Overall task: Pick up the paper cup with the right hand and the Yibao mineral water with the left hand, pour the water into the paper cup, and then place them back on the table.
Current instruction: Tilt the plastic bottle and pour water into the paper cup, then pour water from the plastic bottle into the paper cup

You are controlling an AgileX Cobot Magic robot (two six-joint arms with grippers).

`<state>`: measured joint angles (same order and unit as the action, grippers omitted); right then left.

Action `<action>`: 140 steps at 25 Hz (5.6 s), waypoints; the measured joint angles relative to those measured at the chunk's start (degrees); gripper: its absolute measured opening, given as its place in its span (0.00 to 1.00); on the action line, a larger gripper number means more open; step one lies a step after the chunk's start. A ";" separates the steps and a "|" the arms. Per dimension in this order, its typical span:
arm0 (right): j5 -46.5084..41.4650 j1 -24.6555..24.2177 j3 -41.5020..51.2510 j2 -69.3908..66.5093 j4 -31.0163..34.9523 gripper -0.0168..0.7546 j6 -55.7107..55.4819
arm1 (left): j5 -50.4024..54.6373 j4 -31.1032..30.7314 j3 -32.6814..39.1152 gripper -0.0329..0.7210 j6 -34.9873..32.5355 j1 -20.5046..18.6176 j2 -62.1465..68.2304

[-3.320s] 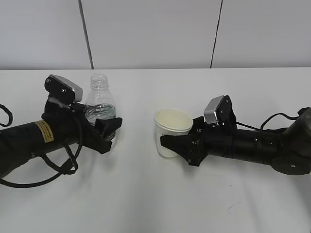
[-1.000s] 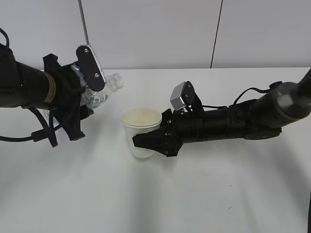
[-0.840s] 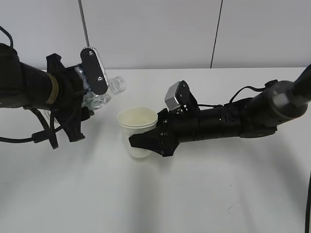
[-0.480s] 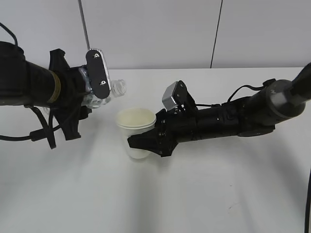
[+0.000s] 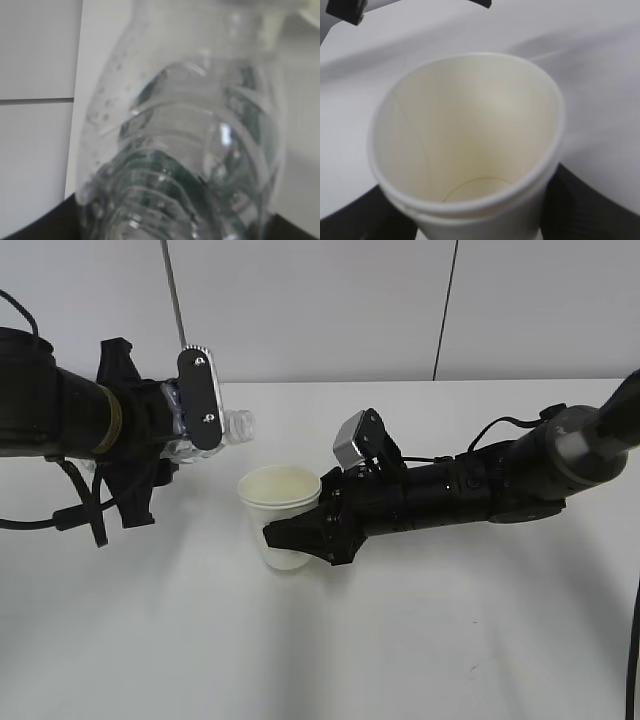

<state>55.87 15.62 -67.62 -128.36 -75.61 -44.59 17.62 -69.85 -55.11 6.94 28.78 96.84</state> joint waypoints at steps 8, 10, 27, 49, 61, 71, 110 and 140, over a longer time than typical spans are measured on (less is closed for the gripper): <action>-0.10 0.00 0.00 0.00 -0.13 0.66 -0.04 | 0.82 -2.65 0.00 0.53 0.00 0.00 0.00; -0.10 0.00 0.00 0.00 -0.13 0.66 -0.04 | 0.93 -3.61 0.00 0.53 0.00 0.00 0.00; -0.10 0.12 0.00 0.00 -0.16 0.66 -0.52 | 3.08 -7.24 0.00 0.53 0.00 1.83 0.00; -0.10 0.12 0.00 0.00 -0.46 0.66 -0.60 | 4.69 -11.58 0.00 0.52 -0.03 1.83 0.00; -0.10 0.12 0.00 0.00 -0.91 0.66 -0.60 | 4.99 -12.66 0.00 0.52 -0.03 1.83 0.00; -0.10 0.12 0.00 0.00 -1.04 0.66 -0.64 | 5.70 -14.25 0.00 0.52 -0.03 1.83 0.00; -0.30 0.12 0.00 -0.10 -1.60 0.66 -0.74 | 5.93 -16.14 0.00 0.51 -0.03 1.83 0.00; -0.30 0.12 0.00 -0.10 -1.93 0.66 -0.74 | 7.08 -17.29 0.00 0.51 -0.03 2.74 0.00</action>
<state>55.57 15.74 -67.62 -128.47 -77.55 -45.33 24.70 -87.14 -55.11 6.90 31.52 96.84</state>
